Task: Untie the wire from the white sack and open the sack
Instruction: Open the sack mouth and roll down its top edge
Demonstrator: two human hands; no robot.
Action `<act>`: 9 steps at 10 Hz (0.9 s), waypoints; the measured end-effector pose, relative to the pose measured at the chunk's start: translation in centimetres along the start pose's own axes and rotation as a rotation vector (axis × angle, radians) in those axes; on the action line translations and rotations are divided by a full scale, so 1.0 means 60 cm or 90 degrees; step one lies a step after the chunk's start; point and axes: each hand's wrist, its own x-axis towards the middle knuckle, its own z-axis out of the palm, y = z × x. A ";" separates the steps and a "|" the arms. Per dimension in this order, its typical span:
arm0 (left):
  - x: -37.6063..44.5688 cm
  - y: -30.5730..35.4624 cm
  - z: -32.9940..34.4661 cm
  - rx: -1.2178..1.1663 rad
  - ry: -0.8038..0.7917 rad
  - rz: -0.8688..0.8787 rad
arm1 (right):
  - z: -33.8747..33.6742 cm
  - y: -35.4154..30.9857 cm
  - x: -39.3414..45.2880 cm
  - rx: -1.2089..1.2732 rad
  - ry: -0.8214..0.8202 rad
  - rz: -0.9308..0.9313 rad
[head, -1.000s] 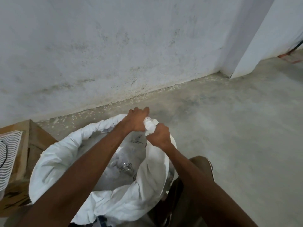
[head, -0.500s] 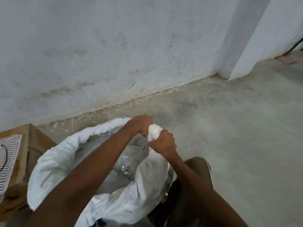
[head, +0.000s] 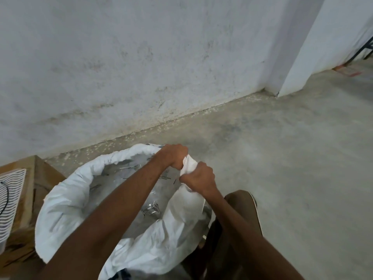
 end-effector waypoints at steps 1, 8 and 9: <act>0.013 0.002 -0.001 0.013 0.014 0.050 | -0.010 0.010 0.004 0.094 -0.008 0.067; -0.033 0.012 0.049 -0.039 0.231 0.294 | -0.022 0.056 -0.009 0.319 -0.159 0.185; -0.060 0.015 0.070 0.023 0.229 0.223 | -0.002 0.081 0.018 0.389 -0.256 0.183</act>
